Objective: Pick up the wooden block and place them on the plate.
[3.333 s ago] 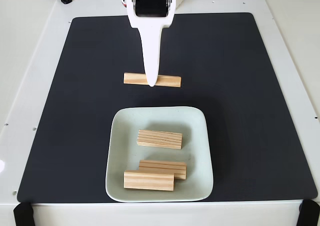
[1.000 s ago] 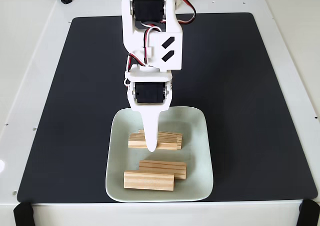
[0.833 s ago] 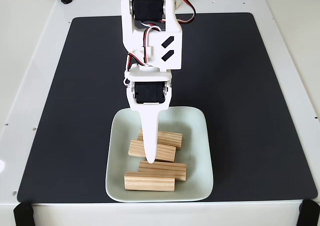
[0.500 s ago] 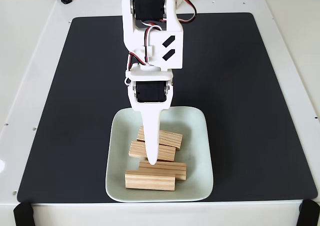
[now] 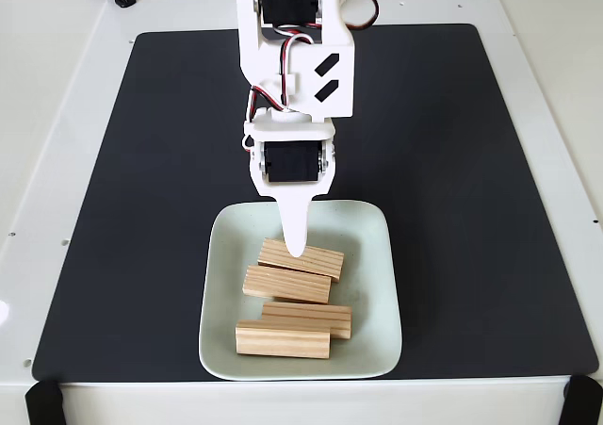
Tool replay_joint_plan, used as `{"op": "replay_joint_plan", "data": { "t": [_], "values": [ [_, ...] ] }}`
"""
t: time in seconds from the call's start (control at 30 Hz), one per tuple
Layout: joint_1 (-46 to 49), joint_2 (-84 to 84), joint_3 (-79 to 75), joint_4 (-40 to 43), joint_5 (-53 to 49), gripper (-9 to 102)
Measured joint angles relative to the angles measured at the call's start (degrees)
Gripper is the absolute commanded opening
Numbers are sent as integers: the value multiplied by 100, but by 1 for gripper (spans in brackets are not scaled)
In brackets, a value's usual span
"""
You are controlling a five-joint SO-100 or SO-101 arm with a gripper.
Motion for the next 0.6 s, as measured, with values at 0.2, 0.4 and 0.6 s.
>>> {"op": "replay_joint_plan", "data": {
  "t": [0.2, 0.4, 0.6],
  "values": [
    [0, 501, 633, -246, 0, 0],
    [0, 2654, 3190, -1890, 0, 0],
    [-114, 5326, 6961, -4931, -9, 0]
  ]
}}
